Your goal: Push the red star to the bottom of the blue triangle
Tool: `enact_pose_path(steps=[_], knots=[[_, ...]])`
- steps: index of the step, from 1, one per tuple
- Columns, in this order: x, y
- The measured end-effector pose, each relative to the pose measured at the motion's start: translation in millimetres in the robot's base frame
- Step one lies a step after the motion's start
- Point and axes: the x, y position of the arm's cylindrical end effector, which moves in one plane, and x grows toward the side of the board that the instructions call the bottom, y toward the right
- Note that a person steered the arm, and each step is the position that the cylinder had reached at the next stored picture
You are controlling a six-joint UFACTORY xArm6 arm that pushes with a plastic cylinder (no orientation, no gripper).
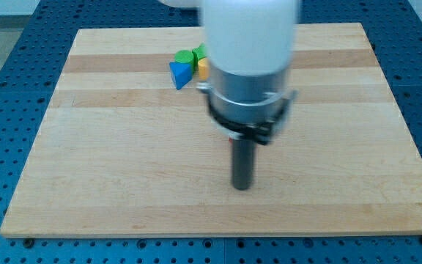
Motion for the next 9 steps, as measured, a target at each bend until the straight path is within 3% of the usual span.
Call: enact_pose_path(steps=[2, 3, 4, 5, 7, 9], knots=[[-56.0, 43.1], [-78.4, 14.6], [-82.7, -76.3], [-82.7, -125.6], [-33.3, -157.0], [-87.0, -159.7]])
